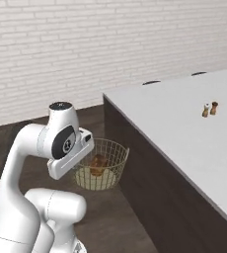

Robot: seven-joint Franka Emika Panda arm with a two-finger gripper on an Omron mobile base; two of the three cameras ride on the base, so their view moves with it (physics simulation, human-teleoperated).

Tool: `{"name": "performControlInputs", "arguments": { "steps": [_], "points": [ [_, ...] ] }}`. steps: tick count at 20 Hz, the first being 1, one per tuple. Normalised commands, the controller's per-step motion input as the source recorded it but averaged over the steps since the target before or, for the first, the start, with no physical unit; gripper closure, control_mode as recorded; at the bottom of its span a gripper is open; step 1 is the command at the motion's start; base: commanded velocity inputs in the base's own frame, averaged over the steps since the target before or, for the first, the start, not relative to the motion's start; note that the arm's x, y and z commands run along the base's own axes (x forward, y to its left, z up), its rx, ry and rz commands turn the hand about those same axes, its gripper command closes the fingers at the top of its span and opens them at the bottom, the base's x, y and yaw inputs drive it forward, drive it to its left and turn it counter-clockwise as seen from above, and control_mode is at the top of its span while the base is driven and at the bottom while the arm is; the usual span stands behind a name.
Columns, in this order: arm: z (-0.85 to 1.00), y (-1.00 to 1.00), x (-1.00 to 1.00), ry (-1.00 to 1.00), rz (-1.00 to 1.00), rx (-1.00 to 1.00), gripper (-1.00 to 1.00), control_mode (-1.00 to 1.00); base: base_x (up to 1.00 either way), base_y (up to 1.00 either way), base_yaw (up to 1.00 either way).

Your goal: Open the cabinet, pick up the bread from the cabinet and place it in the basket. Then move the basket to the dining counter.

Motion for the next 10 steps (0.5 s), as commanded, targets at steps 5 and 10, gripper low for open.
{"name": "performControlInputs", "arguments": {
  "steps": [5, 10],
  "points": [
    [0.0, 0.0, 0.0, 0.0, 0.0, 0.0, 1.0, 1.0, 1.0, 1.0, -0.37],
    [0.0, 0.0, 0.0, 0.0, 0.0, 0.0, 1.0, 1.0, 1.0, 1.0, -0.42]
  ]
}}
